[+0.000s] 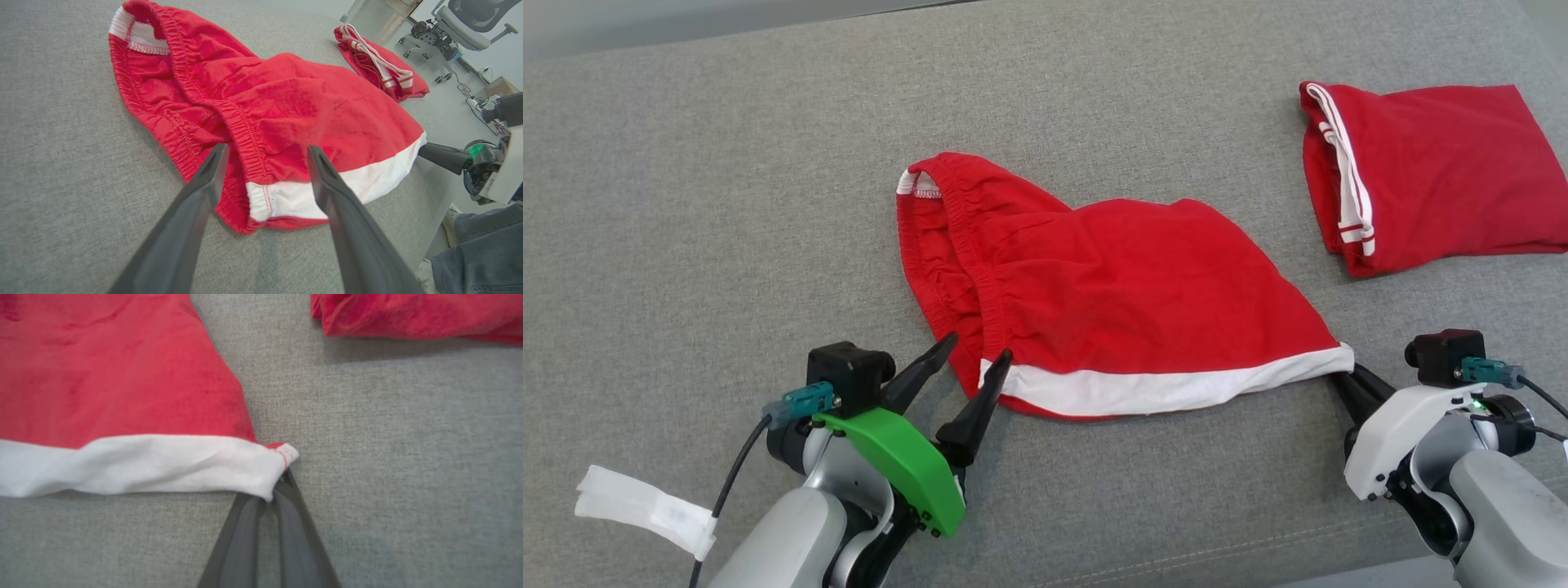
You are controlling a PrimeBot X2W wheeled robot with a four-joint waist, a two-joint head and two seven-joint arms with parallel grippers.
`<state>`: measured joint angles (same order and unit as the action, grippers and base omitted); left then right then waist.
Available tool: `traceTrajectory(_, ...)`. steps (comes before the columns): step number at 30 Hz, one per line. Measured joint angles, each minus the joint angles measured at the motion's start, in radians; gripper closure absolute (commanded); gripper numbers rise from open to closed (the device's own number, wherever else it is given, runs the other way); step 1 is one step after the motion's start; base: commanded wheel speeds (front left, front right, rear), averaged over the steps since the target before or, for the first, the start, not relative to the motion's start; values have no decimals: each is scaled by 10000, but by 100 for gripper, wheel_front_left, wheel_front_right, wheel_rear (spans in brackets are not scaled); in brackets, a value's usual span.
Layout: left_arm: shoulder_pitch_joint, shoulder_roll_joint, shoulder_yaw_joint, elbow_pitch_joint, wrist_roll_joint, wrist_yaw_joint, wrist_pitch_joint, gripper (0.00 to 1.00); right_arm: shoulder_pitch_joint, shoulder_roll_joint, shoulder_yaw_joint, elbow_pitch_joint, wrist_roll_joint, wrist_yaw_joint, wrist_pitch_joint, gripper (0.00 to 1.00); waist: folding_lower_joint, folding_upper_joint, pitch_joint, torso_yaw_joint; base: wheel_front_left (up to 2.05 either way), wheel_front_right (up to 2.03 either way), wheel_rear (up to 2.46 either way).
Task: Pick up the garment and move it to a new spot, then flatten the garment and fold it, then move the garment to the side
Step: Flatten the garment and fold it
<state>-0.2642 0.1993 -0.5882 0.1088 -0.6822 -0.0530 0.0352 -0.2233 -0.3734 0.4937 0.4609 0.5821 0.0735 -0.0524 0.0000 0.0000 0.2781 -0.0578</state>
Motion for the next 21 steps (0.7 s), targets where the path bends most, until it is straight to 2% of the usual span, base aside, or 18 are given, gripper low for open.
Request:
traceTrajectory(4,193,0,-31,-211,-244,-13,228,2,-55,6,25,81,0,56,-10,100,0,0,0,6,0,0,0)
traceTrajectory(8,327,71,-180,-151,-359,-15,512,35,-174,31,61,148,0,65,-13,100,0,0,39,-21,0,0,0)
traceTrajectory(10,353,40,-205,-130,-456,-82,535,41,-198,40,79,173,-2,104,-69,100,0,0,62,-41,0,0,0)
traceTrajectory(11,356,-15,-186,-92,-556,-82,558,50,-205,52,86,188,-2,136,-100,100,0,0,76,-52,0,0,0)
traceTrajectory(17,354,13,-205,221,-523,-79,757,58,-380,140,165,274,-2,144,-127,100,0,0,148,-147,0,0,0)
traceTrajectory(21,348,46,-119,403,-523,-71,784,59,-440,196,192,345,-2,176,-194,100,0,0,170,-224,0,0,0)
